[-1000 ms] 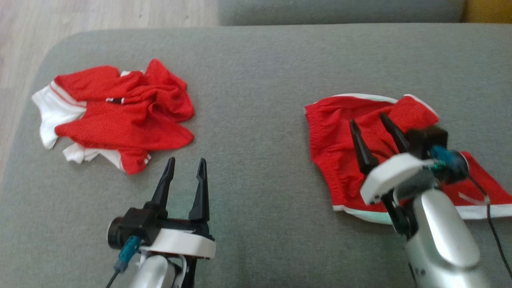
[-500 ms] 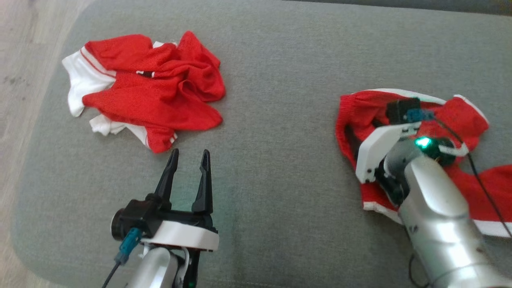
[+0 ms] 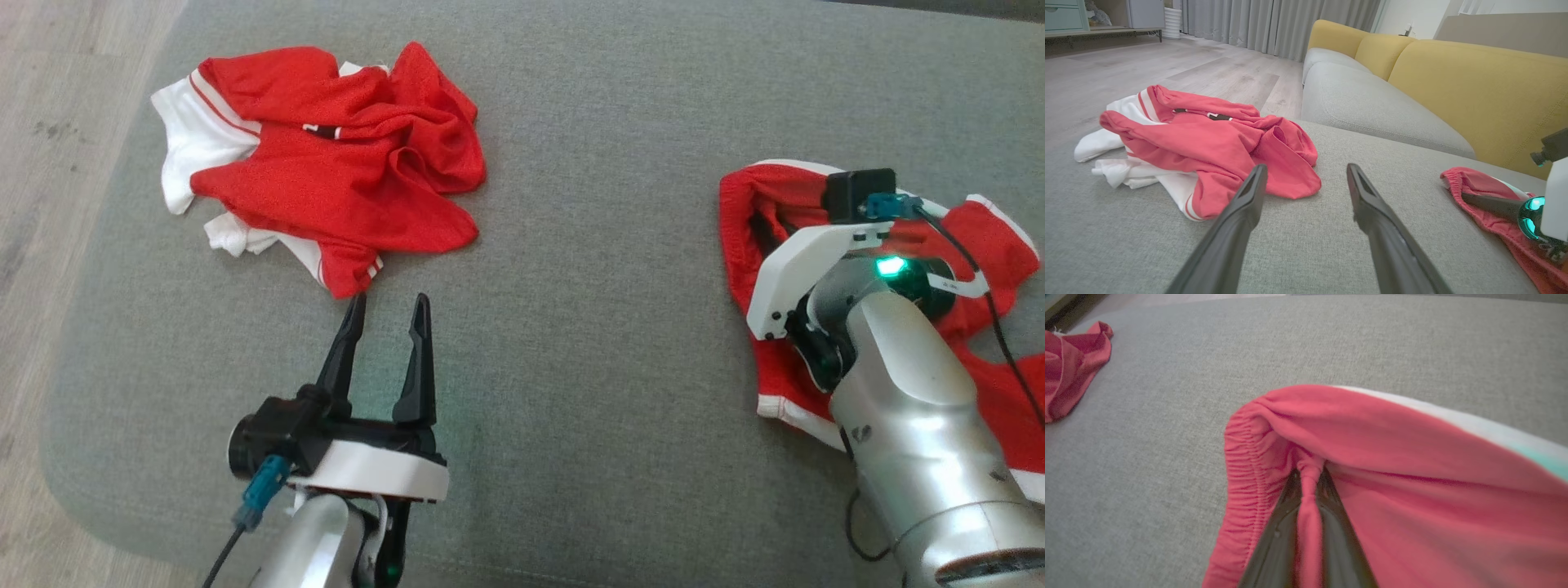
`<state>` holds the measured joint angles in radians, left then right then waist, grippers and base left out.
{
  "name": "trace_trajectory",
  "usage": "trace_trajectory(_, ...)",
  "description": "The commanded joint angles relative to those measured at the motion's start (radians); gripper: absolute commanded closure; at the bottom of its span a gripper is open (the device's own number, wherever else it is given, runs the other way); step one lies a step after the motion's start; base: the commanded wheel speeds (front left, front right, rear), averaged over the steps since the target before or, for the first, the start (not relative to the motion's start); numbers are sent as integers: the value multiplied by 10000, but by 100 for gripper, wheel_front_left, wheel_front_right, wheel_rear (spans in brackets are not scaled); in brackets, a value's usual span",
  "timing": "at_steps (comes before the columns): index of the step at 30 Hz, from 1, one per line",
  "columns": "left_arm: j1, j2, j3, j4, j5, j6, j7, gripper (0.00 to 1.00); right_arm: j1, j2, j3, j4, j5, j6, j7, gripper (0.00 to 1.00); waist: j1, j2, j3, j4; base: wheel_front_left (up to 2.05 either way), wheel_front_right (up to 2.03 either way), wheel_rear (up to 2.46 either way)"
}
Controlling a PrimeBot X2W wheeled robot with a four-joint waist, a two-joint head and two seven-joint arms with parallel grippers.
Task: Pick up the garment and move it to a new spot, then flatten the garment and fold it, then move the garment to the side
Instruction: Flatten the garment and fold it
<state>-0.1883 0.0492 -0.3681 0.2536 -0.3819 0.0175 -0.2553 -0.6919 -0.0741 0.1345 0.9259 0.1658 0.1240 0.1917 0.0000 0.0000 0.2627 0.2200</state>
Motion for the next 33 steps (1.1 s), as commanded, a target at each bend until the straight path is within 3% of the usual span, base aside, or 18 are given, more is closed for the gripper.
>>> trace_trajectory(1,-396,10,209,-284,-54,4,-65,0,-141,239,311,30,111,67,-215,100,0,0,23,33,0,0,0)
trace_trajectory(10,-535,10,67,-299,-118,20,-65,0,-1857,239,123,282,288,67,-2013,100,0,0,138,259,0,0,0)
trace_trajectory(18,-569,10,-23,-237,-181,48,-65,0,-3185,239,-440,1435,-442,67,-3086,100,0,0,73,537,0,0,0)
trace_trajectory(19,-559,10,-17,-222,-181,52,-65,0,-3224,239,-353,1641,-641,67,-3073,58,0,0,41,543,0,0,0)
trace_trajectory(20,-547,10,-18,-199,-179,52,-65,0,-3207,239,-256,1842,-721,67,-3027,0,0,0,-9,554,0,0,0)
trace_trajectory(25,-435,10,129,-153,-102,105,-65,0,-2813,239,398,2250,-241,67,-3275,0,0,0,-336,370,0,0,0)
trace_trajectory(33,-252,10,519,-101,271,21,-65,0,-1774,239,1395,1954,1130,67,-4003,0,0,0,-1040,-482,0,0,0)
